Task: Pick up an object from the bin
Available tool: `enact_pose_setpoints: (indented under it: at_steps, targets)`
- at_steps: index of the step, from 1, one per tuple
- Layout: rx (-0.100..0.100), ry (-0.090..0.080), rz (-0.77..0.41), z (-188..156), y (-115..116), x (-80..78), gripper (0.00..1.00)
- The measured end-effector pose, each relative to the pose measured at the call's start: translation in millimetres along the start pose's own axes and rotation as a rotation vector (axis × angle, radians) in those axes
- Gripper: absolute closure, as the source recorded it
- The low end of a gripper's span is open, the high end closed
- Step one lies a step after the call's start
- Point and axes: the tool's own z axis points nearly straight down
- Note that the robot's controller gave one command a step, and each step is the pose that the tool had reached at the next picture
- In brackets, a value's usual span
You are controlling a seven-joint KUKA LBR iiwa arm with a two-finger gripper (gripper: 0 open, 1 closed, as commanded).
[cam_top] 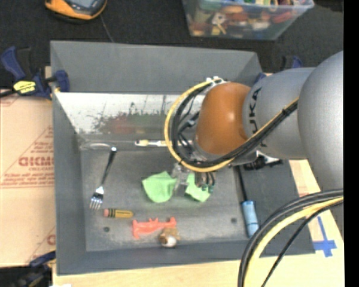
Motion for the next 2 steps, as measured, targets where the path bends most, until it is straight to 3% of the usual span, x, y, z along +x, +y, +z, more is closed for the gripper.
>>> enact_pose_setpoints:
  at_steps: [2]
  targets:
    - [-0.002, -0.005, 0.001, -55.0, 0.0, -2.7, 1.0]
